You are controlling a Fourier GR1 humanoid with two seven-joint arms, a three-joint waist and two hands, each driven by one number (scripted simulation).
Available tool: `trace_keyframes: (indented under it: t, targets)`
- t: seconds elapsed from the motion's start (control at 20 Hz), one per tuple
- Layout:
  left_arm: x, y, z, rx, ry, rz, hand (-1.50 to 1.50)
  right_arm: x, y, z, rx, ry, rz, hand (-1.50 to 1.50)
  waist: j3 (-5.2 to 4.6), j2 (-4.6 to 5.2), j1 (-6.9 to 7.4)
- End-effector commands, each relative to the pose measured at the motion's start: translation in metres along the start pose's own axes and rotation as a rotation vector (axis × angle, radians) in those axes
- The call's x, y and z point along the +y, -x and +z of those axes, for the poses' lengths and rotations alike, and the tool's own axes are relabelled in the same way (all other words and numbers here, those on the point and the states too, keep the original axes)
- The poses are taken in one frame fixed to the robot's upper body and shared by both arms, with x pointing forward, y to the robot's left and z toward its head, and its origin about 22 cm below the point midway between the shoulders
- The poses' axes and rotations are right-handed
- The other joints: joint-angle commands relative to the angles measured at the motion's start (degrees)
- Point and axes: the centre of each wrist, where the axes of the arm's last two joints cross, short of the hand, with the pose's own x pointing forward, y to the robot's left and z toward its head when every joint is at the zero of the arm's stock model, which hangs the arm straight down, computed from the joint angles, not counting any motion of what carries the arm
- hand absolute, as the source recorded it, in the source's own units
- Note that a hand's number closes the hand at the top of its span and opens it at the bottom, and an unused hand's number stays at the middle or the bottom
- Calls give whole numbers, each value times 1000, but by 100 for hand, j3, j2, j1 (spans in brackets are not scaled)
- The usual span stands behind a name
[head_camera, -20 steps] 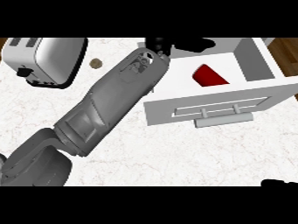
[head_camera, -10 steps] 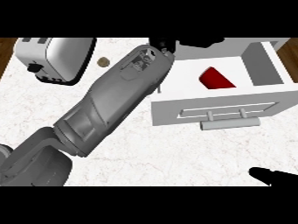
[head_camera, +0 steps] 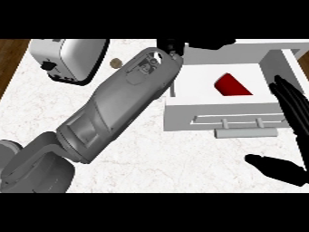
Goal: Pick up the can, place it into the drawer and close the drawer
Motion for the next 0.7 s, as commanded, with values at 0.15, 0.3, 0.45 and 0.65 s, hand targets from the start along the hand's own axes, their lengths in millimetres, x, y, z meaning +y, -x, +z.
trace_keyframes:
  t: [0.15, 0.3, 0.45, 0.65]
  targets:
    - [13, -12, -11, 15, -12, 14, -150, 49, 13, -22, 50, -79, 219, -150, -2, -43, 211]
    - [16, -11, -5, 26, 1, 15, -150, 67, 21, -35, 78, -39, 194, -150, -1, -82, 286]
    - [40, -8, -11, 13, -11, -4, -150, 88, 50, -28, 114, -15, 185, -150, 1, -90, 338]
    - [63, -20, -16, 33, -4, -21, -150, 119, 60, -30, 127, -33, 218, -150, 2, -98, 382]
